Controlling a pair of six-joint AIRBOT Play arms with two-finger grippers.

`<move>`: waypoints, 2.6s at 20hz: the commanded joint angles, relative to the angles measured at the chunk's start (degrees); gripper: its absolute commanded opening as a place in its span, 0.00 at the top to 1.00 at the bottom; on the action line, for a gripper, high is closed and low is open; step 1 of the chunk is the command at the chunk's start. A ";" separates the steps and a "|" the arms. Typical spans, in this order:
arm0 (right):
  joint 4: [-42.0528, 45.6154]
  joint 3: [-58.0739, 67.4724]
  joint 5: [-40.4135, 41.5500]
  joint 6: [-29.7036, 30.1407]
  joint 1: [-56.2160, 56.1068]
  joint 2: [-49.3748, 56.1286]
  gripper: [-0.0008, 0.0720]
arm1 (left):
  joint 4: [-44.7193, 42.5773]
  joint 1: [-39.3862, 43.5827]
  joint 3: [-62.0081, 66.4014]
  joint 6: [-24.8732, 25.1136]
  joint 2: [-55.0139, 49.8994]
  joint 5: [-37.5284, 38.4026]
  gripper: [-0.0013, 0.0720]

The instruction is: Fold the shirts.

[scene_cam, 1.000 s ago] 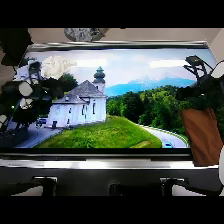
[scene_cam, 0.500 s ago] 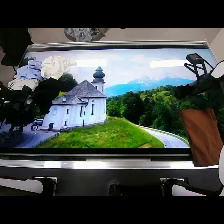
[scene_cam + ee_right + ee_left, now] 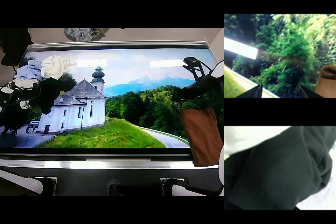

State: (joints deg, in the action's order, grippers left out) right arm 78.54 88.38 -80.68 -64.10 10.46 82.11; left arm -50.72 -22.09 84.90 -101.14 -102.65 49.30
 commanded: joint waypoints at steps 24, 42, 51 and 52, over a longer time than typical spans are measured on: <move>4.66 -6.80 -14.62 3.93 -0.02 -23.54 0.27 | -14.95 52.63 -25.09 25.40 30.34 26.40 0.74; -18.14 -35.15 3.08 10.19 -17.07 -4.24 0.03 | -14.75 34.27 -53.70 17.97 52.48 21.40 0.02; -24.83 -35.91 10.23 4.74 -28.04 0.70 0.03 | -12.48 37.18 -56.65 18.84 46.36 9.31 0.94; -27.69 -35.89 10.67 4.94 -29.29 2.40 0.03 | -12.50 37.18 -56.61 18.84 46.49 9.33 0.94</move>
State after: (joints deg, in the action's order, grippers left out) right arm 56.36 52.71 -72.84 -58.35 -15.20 81.32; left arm -63.90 14.87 28.84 -82.70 -55.24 61.04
